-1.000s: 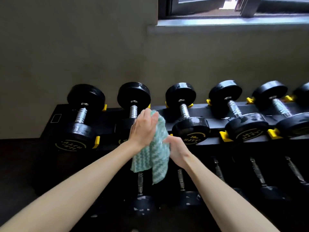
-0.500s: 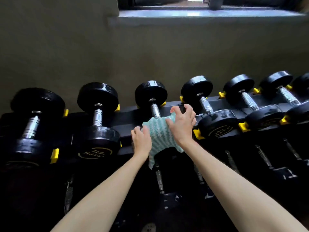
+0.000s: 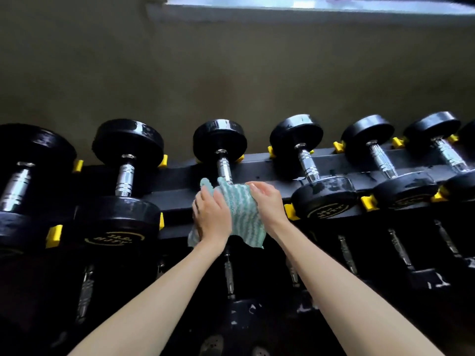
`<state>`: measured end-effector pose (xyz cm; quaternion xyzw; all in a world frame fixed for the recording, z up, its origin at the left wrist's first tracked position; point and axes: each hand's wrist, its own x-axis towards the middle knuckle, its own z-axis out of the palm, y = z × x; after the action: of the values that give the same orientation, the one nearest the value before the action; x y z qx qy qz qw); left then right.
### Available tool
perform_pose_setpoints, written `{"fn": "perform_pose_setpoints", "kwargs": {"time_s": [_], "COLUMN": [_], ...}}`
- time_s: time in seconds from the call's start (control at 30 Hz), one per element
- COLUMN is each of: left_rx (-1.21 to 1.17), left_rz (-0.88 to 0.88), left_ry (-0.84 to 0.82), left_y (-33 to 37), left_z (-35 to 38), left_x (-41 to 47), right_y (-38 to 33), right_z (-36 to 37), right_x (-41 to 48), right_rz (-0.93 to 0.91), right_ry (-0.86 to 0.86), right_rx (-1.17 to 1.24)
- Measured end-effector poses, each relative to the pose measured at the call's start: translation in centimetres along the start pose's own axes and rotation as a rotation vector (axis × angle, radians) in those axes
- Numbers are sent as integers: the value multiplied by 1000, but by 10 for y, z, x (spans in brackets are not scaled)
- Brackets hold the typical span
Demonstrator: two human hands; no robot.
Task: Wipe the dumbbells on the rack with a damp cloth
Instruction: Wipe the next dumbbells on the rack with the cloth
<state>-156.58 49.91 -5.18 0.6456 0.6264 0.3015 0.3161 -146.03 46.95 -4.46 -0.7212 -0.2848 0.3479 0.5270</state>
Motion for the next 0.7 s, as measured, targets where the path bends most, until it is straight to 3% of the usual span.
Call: {"fn": "perform_pose_setpoints", "kwargs": {"time_s": [0.1, 0.23, 0.4, 0.57, 0.7], "left_rx": [358, 842, 1018, 1243, 1119], "left_rz": [387, 817, 1123, 1363, 1523], "left_ry": [10, 74, 30, -216, -310], "left_y": [13, 19, 16, 11, 16], "left_z": [11, 29, 34, 51, 32], "left_x": [-4, 5, 10, -7, 10], "right_y": [3, 15, 51, 48, 50], "right_z": [1, -16, -42, -42, -48], "right_x": [3, 8, 4, -2, -5], "right_rz": [63, 162, 446, 578, 618], "right_ry": [42, 129, 4, -169, -271], "right_rx": [60, -33, 61, 391, 441]}}
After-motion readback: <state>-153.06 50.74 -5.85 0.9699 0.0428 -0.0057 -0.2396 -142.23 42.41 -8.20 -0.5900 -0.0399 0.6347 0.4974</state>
